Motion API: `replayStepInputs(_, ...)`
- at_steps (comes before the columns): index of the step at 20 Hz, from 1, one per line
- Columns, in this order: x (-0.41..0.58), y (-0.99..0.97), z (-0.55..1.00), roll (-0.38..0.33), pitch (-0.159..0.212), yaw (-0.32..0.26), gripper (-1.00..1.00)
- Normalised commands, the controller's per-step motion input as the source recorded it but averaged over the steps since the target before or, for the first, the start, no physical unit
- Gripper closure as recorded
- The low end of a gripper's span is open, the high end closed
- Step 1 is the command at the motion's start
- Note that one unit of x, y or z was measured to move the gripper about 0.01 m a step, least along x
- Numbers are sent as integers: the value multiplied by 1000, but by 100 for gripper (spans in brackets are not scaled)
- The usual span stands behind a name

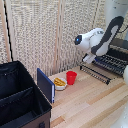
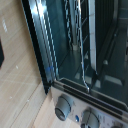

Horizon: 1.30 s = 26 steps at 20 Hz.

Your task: With care, position your gripper close to the oven tray handle. Make sure to grip the handle tightly. Delicately and attentively pull the tray out from the oven.

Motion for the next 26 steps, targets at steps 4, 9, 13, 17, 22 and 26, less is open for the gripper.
replayStepInputs(4,91,-687,0,78,55,0,-100)
replayStepInputs(9,122,-678,0,105,69,0,-100)
replayStepInputs(13,122,-576,5,64,59,0,-100)
replayStepInputs(17,123,-496,19,22,51,0,-100)
replayStepInputs(22,31,-370,54,3,13,0,100)
replayStepInputs(26,0,-281,81,0,0,0,100)
